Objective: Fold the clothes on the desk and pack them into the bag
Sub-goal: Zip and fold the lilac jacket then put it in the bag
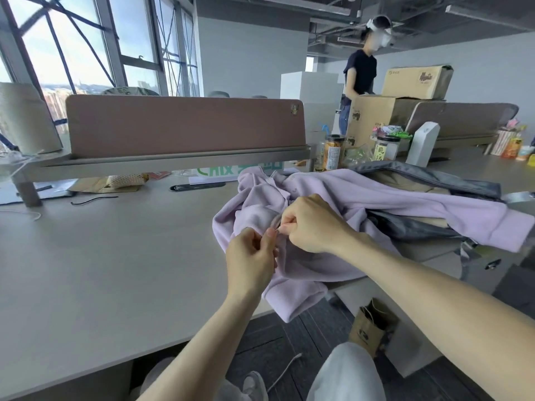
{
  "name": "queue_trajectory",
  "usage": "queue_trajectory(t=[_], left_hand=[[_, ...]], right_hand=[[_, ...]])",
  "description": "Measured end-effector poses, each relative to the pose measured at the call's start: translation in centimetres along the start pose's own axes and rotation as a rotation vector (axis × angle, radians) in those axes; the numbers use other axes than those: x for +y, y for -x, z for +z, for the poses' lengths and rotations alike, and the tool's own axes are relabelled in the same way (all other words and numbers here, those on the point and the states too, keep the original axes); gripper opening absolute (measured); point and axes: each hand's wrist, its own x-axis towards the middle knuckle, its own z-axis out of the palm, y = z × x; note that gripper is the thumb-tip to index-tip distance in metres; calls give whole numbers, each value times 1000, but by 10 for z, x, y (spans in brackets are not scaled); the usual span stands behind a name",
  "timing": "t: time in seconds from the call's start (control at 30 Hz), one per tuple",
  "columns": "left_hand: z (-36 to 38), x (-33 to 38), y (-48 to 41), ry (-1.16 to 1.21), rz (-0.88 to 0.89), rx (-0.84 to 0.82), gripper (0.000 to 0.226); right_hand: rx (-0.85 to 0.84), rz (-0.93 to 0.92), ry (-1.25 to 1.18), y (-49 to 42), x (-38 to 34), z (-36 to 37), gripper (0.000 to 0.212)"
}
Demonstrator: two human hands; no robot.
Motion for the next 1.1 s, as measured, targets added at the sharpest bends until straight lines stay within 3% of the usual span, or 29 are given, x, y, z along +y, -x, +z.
queue_trajectory(t=[0.1, 0.23, 0.37, 0.6, 0.8, 0.93, 1.0, 1.1], left_hand=[[2, -5, 2, 11, -39, 29, 42], [1, -15, 5, -2, -46, 3, 37], [5, -15, 8, -120, 66, 43, 34], [9, -28, 26, -144, 235, 110, 34], [-8, -25, 18, -140, 140, 20, 43], [-39, 6, -5, -241, 471, 228, 52], [-32, 26, -25, -407, 560, 134, 50], [-8, 36, -64, -912, 519, -205, 61]], right_hand=[[41, -5, 13, -2, 2, 8, 46], [-2, -58, -7, 6, 1, 13, 40], [52, -134, 47, 10, -3, 20, 41], [152, 66, 142, -9, 31, -4, 47], [72, -4, 126, -34, 67, 2, 50], [54, -18, 77, -40, 73, -2, 42], [6, -37, 69, -41, 70, -3, 38], [-9, -67, 85, -43, 62, -8, 37]])
